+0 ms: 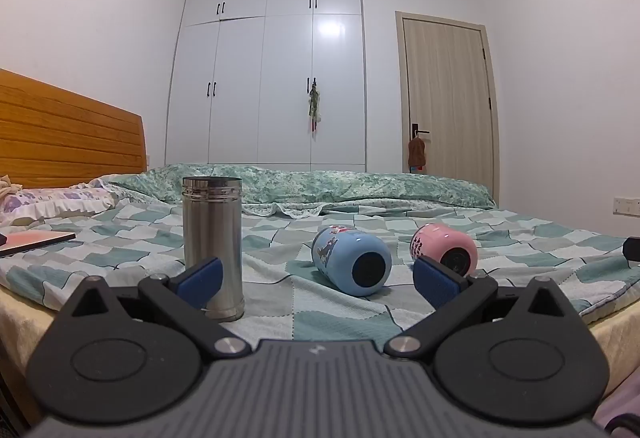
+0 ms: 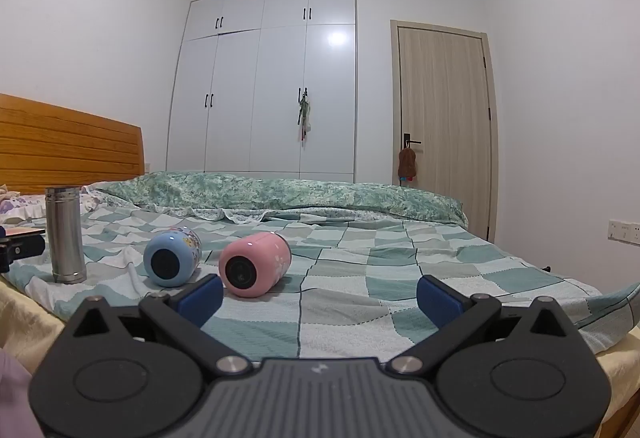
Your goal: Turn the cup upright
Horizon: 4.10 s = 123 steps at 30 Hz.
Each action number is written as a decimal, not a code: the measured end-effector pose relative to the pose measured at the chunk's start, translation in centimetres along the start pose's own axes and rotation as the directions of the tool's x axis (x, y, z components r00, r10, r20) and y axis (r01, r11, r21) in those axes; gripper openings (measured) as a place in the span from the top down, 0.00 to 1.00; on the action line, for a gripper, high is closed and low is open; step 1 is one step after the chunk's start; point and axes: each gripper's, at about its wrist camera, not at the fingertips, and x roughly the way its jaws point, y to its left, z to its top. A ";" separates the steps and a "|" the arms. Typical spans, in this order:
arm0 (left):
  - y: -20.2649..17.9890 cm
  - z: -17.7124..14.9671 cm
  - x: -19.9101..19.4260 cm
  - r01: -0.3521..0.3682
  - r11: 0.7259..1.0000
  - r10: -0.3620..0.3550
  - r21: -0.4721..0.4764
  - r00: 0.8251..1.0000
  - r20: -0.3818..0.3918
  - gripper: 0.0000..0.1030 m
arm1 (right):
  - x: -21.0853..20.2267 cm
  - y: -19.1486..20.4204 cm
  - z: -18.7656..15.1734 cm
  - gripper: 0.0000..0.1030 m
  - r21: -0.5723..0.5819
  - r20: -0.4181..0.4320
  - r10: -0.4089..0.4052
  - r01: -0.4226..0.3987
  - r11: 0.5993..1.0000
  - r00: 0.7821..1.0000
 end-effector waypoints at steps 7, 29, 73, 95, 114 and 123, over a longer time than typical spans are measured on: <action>0.0 0.0 0.0 0.000 1.000 0.000 -0.001 1.000 0.000 0.00 | 0.0 0.0 0.0 0.00 0.000 0.002 0.000 0.000 1.000 1.000; 0.0 0.0 0.0 0.000 1.000 0.000 -0.002 1.000 0.000 0.00 | 0.0 0.0 0.0 0.00 -0.001 0.004 0.000 0.000 1.000 1.000; 0.0 0.0 0.0 0.000 1.000 0.000 -0.005 1.000 0.001 0.00 | 0.0 0.0 0.0 0.00 -0.002 0.004 0.000 0.000 1.000 1.000; -0.3 0.4 0.4 0.016 1.000 -0.017 -0.006 0.998 -0.056 0.00 | 0.5 -0.2 0.3 0.00 0.007 -0.036 0.007 -0.007 1.000 0.999; -3.9 5.9 11.2 0.099 0.990 -0.074 0.102 0.971 -0.226 0.00 | 10.2 0.7 3.9 0.00 -0.017 -0.060 0.151 -0.152 0.988 0.987; -5.2 8.2 20.3 0.078 0.991 -0.023 0.112 0.903 -0.429 0.00 | 17.4 -0.7 5.2 0.00 0.015 -0.095 0.159 -0.158 0.987 0.983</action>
